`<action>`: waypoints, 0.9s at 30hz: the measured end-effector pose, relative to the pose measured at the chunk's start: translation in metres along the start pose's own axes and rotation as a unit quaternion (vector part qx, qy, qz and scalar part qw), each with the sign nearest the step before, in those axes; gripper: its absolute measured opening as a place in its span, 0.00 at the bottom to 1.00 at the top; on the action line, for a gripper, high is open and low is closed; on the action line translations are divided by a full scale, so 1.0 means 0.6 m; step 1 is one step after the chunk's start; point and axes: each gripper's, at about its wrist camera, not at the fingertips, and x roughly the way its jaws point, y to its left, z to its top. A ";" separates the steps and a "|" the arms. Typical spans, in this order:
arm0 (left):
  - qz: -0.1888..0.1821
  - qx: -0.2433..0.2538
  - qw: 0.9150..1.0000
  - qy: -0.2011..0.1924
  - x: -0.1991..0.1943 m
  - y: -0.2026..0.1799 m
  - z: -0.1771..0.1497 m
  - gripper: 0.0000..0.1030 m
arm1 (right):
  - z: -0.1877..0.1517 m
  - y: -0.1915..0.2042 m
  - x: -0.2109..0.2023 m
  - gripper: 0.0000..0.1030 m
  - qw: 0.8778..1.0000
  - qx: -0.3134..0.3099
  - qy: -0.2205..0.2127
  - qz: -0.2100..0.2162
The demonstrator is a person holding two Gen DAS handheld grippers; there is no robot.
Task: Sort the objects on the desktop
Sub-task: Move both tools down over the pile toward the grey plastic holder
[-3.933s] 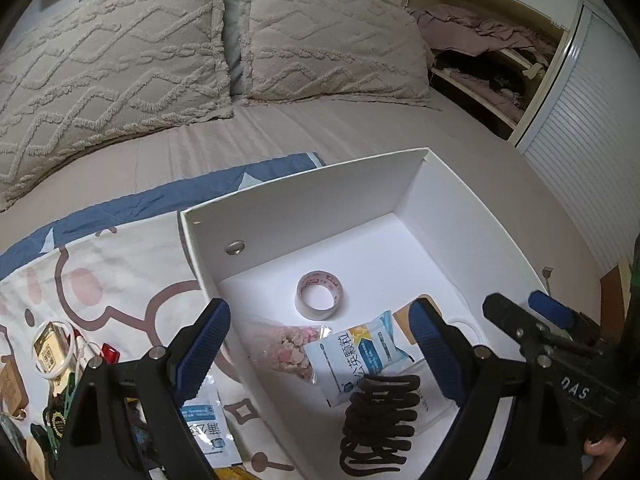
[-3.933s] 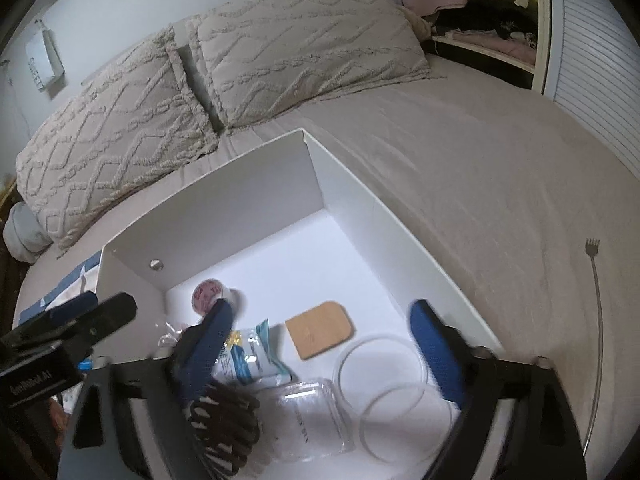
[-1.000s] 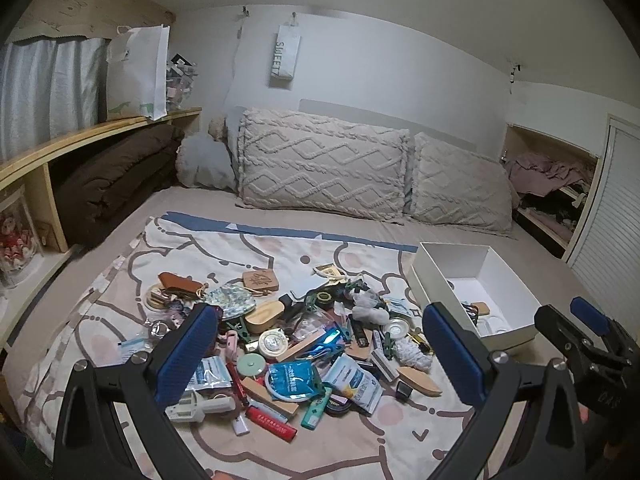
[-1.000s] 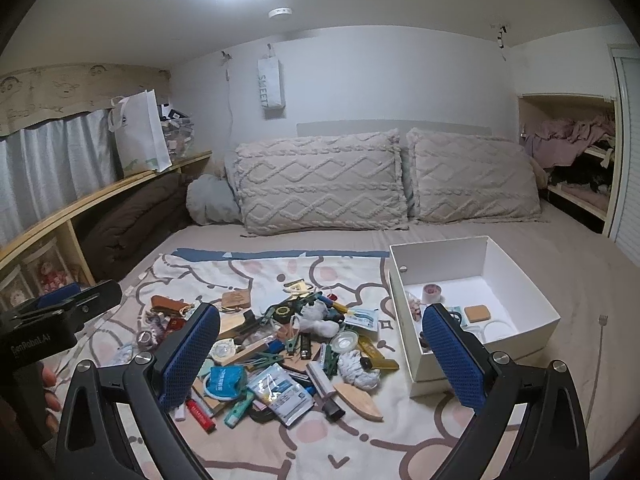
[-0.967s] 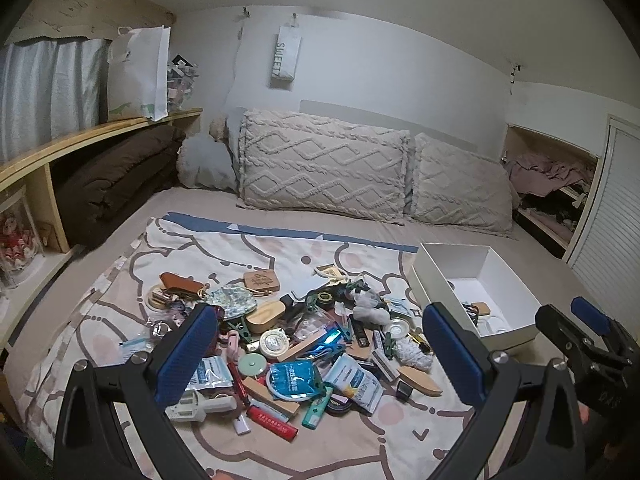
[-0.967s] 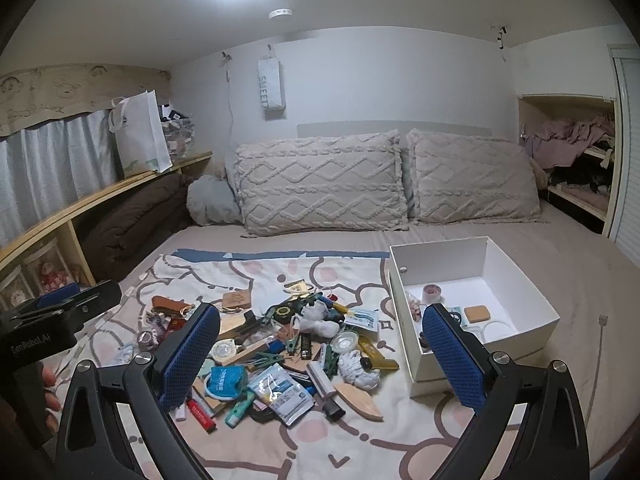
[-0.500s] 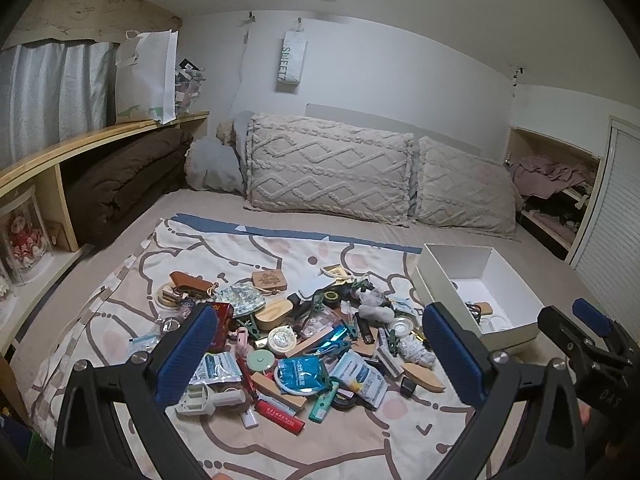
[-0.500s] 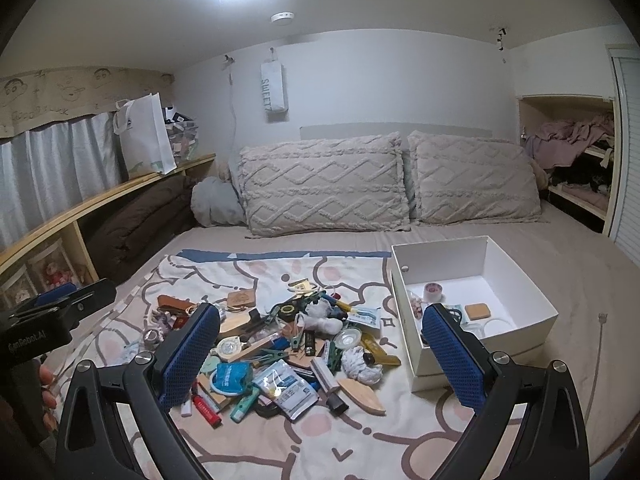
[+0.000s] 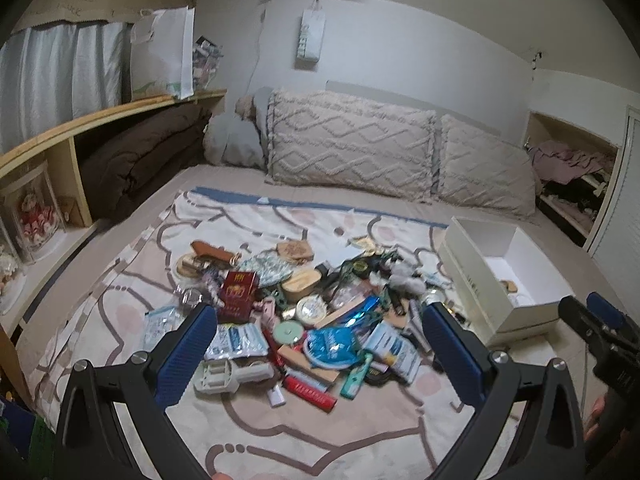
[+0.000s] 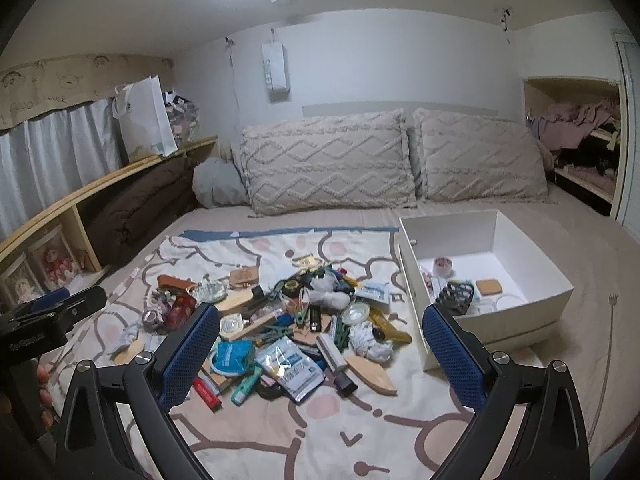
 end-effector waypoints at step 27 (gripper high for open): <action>0.033 -0.012 0.995 0.090 0.102 0.094 -0.136 1.00 | -0.150 0.000 0.141 0.98 0.989 0.007 0.147 0.007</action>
